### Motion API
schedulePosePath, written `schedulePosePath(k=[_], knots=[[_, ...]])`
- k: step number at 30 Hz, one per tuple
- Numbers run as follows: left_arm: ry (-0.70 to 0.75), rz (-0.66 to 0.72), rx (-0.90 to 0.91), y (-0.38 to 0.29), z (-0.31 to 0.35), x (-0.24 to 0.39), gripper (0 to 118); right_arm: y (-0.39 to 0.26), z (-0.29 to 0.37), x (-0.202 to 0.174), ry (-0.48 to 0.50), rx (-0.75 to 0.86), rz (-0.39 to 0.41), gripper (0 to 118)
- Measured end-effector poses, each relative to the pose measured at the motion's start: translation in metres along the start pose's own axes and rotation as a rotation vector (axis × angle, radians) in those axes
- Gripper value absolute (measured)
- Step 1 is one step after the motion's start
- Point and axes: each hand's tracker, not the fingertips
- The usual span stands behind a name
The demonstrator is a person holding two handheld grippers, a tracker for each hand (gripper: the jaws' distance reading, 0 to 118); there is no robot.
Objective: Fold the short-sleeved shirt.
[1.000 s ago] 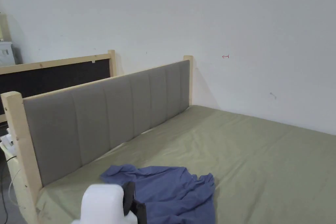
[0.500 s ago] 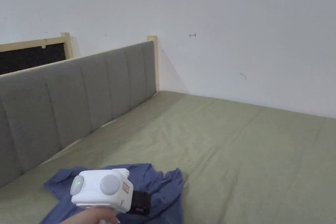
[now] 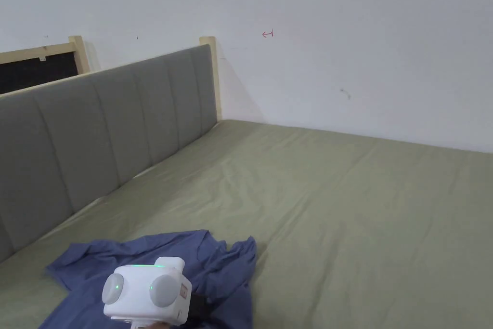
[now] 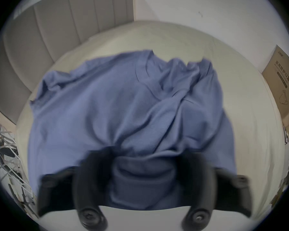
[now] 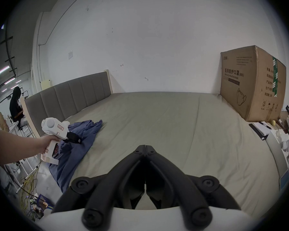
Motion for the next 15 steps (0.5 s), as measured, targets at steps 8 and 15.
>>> schedulePosePath(k=[8, 15], knots=[[-0.023, -0.066, 0.144, 0.009, 0.101, -0.003, 2, 0.02, 0.053, 0.026, -0.032, 0.084, -0.018, 0], [-0.134, -0.153, 0.516, 0.078, 0.302, 0.017, 2, 0.033, 0.107, 0.058, -0.094, 0.186, -0.069, 0]])
